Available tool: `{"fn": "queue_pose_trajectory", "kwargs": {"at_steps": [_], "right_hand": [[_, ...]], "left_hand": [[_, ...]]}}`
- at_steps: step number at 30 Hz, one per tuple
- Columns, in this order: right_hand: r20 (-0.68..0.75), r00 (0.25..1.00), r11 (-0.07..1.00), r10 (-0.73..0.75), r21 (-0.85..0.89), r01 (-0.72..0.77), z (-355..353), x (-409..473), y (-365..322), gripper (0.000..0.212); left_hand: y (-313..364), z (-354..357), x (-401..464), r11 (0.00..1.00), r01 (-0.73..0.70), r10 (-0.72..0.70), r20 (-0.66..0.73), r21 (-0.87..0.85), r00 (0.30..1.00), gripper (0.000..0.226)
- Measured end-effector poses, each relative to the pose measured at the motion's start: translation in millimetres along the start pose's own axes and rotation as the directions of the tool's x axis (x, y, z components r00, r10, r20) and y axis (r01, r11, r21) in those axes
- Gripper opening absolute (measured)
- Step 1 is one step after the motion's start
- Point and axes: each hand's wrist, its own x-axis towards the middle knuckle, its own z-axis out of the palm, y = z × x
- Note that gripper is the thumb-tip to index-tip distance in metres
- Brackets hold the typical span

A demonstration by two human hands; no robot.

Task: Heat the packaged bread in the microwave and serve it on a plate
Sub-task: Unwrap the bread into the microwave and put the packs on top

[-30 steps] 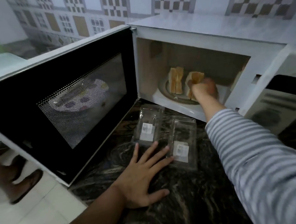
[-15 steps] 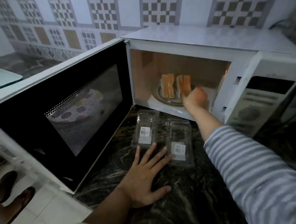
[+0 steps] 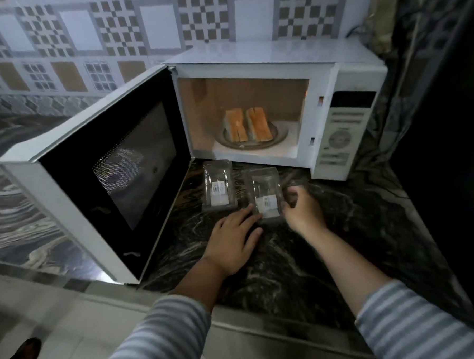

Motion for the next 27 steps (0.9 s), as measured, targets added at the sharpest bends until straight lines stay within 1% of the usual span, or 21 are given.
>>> {"fn": "queue_pose_trajectory", "kwargs": {"at_steps": [2, 3, 5, 6, 7, 10, 12, 13, 14, 16, 19, 24, 27], "right_hand": [[0.019, 0.999, 0.998, 0.050, 0.022, -0.051, 3, -8, 7, 0.032], [0.023, 0.996, 0.993, 0.087, 0.071, -0.089, 5, -10, 10, 0.028], [0.061, 0.979, 0.947, 0.197, 0.246, -0.206, 10, -9, 15, 0.016], [0.092, 0.964, 0.907, 0.248, 0.328, -0.264, 12, -9, 16, 0.011], [0.117, 0.951, 0.869, 0.285, 0.388, -0.308, 14, -8, 17, 0.012], [0.161, 0.923, 0.788, 0.349, 0.483, -0.382, 13, -8, 20, 0.019], [0.172, 0.903, 0.733, 0.394, 0.534, -0.422, 8, -10, 19, 0.020], [0.175, 0.896, 0.716, 0.409, 0.547, -0.434, 6, -10, 20, 0.018], [0.176, 0.891, 0.705, 0.419, 0.556, -0.441, 3, -10, 20, 0.017], [0.184, 0.884, 0.683, 0.429, 0.575, -0.451, -2, -8, 21, 0.019], [0.191, 0.866, 0.665, 0.463, 0.571, -0.482, -9, -8, 23, 0.017], [0.180, 0.849, 0.672, 0.497, 0.539, -0.508, -20, -11, 26, 0.023], [0.189, 0.829, 0.644, 0.526, 0.548, -0.534, -26, -13, 26, 0.024]], "left_hand": [[8, -1, 6, 0.986, 0.084, -0.088, -0.015, -0.147, 0.996, 0.040], [12, -3, 10, 0.963, 0.122, -0.135, -0.036, -0.239, 0.990, 0.037], [21, -6, 17, 0.899, 0.176, -0.237, -0.106, -0.401, 0.966, 0.028], [26, -8, 21, 0.855, 0.218, -0.307, -0.121, -0.471, 0.944, 0.024], [28, -8, 24, 0.802, 0.274, -0.386, -0.111, -0.530, 0.916, 0.020], [27, 3, 36, 0.622, 0.415, -0.571, -0.022, -0.664, 0.821, 0.003], [27, 10, 43, 0.485, 0.457, -0.627, 0.068, -0.746, 0.776, 0.015], [28, 10, 44, 0.431, 0.473, -0.638, 0.111, -0.768, 0.762, 0.019], [30, 9, 46, 0.402, 0.484, -0.641, 0.138, -0.777, 0.755, 0.022], [35, 6, 48, 0.371, 0.485, -0.641, 0.160, -0.792, 0.751, 0.025], [43, 6, 49, 0.322, 0.498, -0.623, 0.215, -0.805, 0.752, 0.029], [51, 11, 51, 0.364, 0.469, -0.580, 0.199, -0.805, 0.790, 0.036], [53, 11, 55, 0.385, 0.468, -0.569, 0.194, -0.795, 0.799, 0.037]]}}
